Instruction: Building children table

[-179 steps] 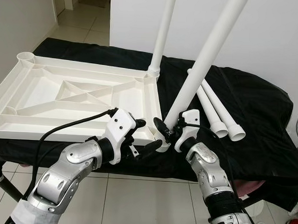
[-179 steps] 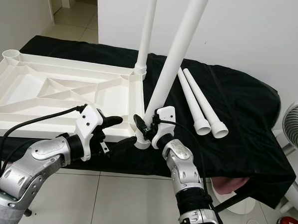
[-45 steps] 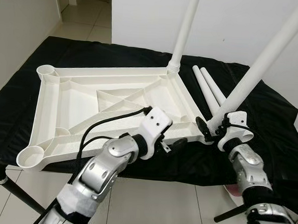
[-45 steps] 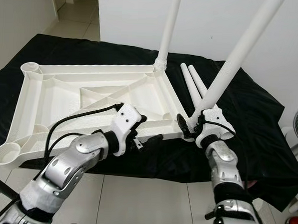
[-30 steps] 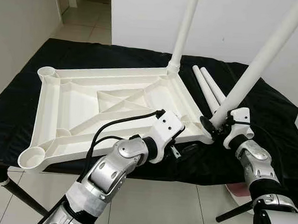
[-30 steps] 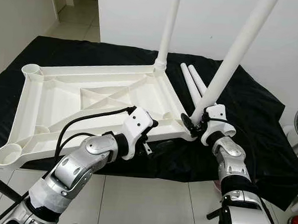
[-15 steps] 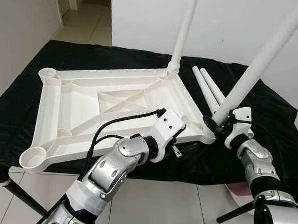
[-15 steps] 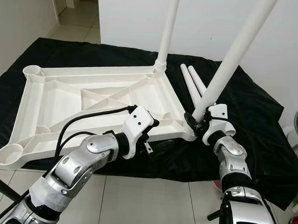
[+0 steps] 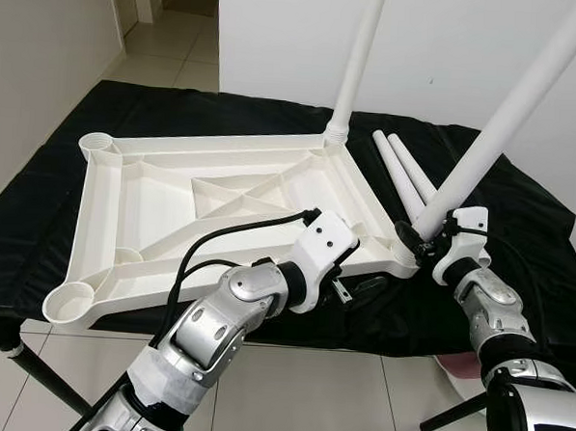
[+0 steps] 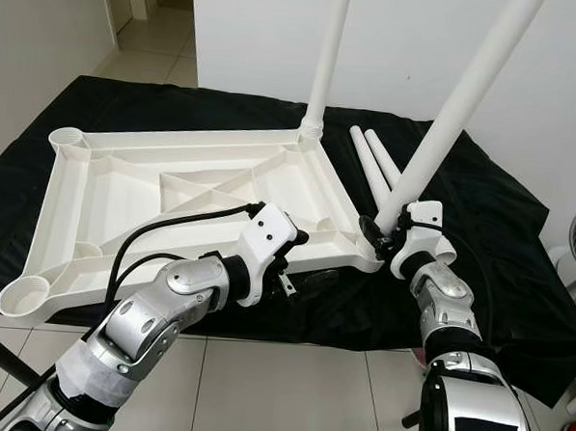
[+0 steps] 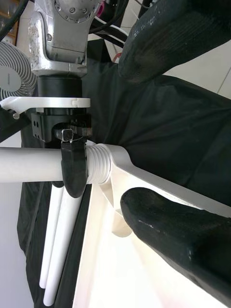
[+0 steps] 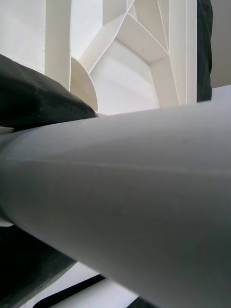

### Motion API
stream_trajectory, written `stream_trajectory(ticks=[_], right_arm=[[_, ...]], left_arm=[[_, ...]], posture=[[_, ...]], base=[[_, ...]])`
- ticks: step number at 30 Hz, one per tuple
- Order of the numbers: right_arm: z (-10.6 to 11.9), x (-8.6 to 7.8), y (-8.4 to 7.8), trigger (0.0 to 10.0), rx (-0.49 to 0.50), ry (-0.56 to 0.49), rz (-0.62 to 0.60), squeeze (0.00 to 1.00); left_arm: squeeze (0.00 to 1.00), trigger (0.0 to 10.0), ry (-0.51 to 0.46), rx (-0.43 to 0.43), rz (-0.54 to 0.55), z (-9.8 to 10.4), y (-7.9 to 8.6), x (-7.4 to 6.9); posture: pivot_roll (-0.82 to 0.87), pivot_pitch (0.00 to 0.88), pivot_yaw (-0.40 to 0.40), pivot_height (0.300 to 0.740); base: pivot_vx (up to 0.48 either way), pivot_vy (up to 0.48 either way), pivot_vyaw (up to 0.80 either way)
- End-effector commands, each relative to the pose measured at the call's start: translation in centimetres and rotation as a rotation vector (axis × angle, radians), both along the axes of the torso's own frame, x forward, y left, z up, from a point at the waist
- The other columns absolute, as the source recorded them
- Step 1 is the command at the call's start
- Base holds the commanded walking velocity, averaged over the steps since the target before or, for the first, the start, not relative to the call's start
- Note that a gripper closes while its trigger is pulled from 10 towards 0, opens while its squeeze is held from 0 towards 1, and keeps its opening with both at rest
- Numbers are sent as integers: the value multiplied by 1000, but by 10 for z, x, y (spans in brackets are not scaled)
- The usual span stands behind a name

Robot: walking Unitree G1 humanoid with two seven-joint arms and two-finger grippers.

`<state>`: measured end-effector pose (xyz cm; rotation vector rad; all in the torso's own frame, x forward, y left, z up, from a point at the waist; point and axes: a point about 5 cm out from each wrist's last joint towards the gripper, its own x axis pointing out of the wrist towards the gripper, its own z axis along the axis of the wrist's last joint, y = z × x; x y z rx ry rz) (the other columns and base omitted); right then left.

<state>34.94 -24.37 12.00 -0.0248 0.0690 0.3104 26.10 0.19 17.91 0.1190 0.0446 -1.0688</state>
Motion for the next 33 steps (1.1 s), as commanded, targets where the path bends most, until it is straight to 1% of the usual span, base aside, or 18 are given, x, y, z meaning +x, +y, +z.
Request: stream_trajectory(ticks=[1,8,9,12,13,14,17,21,22,23,25,27,28,31,33], right_arm=[[-26,-9,-4,0,21,124,-55,0],[-28,-7,3,0,10,133,-77,0],[-30,-7,3,3765,-1,134,-90,0],[-31,-7,4,3765,-13,135,-104,0],[-32,-8,5,10000,-5,136,-125,0],[-34,-7,8,10000,9,127,-173,0],[-34,-7,9,10000,11,122,-189,0],[-30,-1,17,10000,67,96,-318,0],[-30,-1,17,10000,67,96,-318,0],[-29,0,19,10000,76,93,-345,0],[-29,0,19,10000,76,93,-345,0],[-26,3,30,10000,96,82,-407,0],[-26,3,30,10000,96,82,-407,0],[-25,3,47,10000,97,77,-489,0],[-25,2,50,10000,99,76,-504,0]], left_arm=[[0,10000,-8,1,-58,5,-3,-3],[0,10000,-9,-2,-58,6,-3,-4],[0,10000,-8,-3,-57,6,-3,-4],[0,10000,-8,-3,-56,6,-2,-4],[0,10000,-7,-4,-56,6,-2,-5],[0,10000,-6,-6,-55,6,-2,-5],[0,10000,-5,-6,-55,6,-2,-5],[0,10000,-3,-11,-62,6,-3,-6],[0,10000,-3,-11,-62,6,-3,-6],[0,10000,-2,-12,-64,6,-4,-7],[0,10000,-2,-12,-64,6,-4,-7],[0,10000,-2,-12,-67,6,-4,-7],[0,10000,-2,-12,-67,6,-4,-7],[0,10000,-4,-13,-70,7,-4,-7],[0,10000,-4,-13,-71,7,-4,-7]], posture=[[-29,0,-27,740],[-27,0,-30,740],[-27,0,-30,740],[-27,0,-30,740],[-27,0,-35,740],[-27,0,-37,740],[-27,0,-37,740],[-32,0,-37,740],[-32,0,-37,740],[-32,0,-37,740],[-32,0,-37,740],[-32,0,-37,740],[-32,0,-37,740],[-32,0,-37,740],[-32,0,-37,740]], base=[[0,0,0],[0,0,0],[0,0,0],[0,0,0],[0,0,0],[0,0,0],[0,0,0],[0,0,0],[0,0,0],[0,0,0],[0,0,0],[0,0,0],[0,0,0],[0,0,0],[0,0,0]])
